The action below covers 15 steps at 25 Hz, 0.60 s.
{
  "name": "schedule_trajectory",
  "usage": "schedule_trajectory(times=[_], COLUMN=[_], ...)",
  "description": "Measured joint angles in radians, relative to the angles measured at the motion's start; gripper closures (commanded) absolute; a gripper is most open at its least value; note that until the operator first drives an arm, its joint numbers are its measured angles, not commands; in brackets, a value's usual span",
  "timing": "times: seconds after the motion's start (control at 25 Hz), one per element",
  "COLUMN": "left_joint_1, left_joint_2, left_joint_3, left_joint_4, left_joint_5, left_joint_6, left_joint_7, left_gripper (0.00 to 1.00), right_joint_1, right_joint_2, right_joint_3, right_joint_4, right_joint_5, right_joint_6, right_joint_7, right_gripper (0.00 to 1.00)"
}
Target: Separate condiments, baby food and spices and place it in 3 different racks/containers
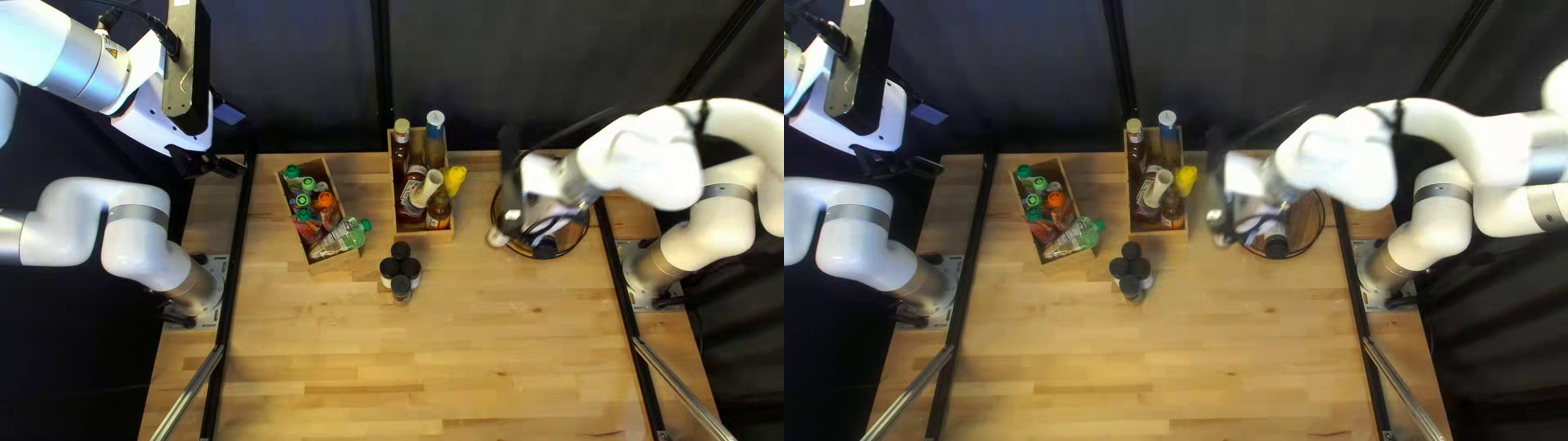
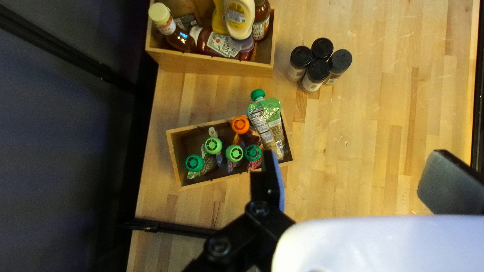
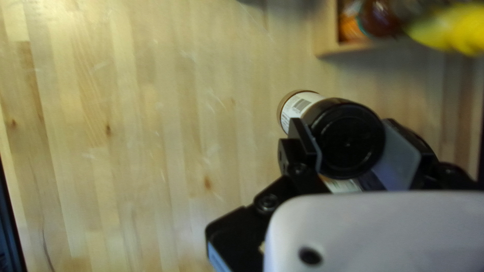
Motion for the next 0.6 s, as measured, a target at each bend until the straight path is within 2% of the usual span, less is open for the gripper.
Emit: schedule_trajectory(times=[0.24,0.36,0.4,0.52,0.6], left_joint_1=[0.000,0.000,0.000,0.000,0.000], left_joint_2=[0.000,0.000,0.000,0.000,0.000], left_joint_3=[0.000,0.000,0.000,0.000,0.000], left_joint_4=[0.000,0.000,0.000,0.000,0.000], left_joint_5=[0.000,0.000,0.000,0.000,0.000], left_joint_6=[0.000,0.000,0.000,0.000,0.000], left_joint_7=[0.000,0.000,0.000,0.000,0.000], left_gripper=[0.00,0.00,0.00,0.00,0.00], right_joint_1=[-0.073,-0.085,-0.107,-0.271,-0.346], right_joint_2=[0.131,0.143,0.154,0.203,0.231], right_joint_3=[-0.083,-0.081,-0.068,-0.007,0.025], right_joint_4=[-0.086,-0.096,-0.104,-0.142,-0.164], right_joint_5=[-0.042,-0.037,-0.020,0.065,0.108], right_joint_6=[0.072,0.078,0.082,0.097,0.105], right_joint_7=[-0.024,-0.033,-0.053,-0.158,-0.210], right_gripper=[1.00,1.00,1.00,1.00,1.00])
